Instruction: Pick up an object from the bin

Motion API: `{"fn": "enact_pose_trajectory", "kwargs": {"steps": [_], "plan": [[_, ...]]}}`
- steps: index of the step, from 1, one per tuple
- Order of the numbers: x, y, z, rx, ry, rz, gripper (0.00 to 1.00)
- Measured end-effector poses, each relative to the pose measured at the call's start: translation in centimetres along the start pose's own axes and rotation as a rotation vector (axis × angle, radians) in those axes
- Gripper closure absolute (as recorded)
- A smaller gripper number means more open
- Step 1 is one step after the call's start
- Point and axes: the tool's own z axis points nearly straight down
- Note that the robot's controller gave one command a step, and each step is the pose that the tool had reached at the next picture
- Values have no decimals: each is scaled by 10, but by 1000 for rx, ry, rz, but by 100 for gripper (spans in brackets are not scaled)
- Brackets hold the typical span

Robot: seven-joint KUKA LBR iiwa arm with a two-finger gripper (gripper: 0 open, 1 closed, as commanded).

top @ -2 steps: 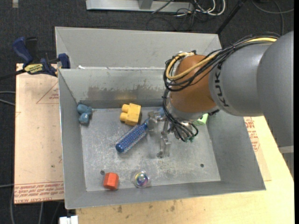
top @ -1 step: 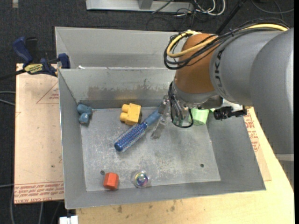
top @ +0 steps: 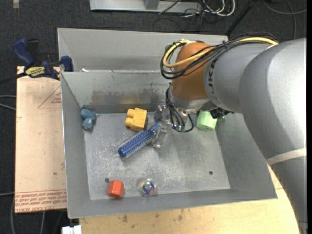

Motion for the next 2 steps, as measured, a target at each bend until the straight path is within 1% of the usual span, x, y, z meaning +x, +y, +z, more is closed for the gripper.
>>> {"fn": "enact_pose_trajectory", "kwargs": {"steps": [1,2], "plan": [[1,0,0,1,4,-3,100],[7,-16,-162,-1,-5,42,100]]}}
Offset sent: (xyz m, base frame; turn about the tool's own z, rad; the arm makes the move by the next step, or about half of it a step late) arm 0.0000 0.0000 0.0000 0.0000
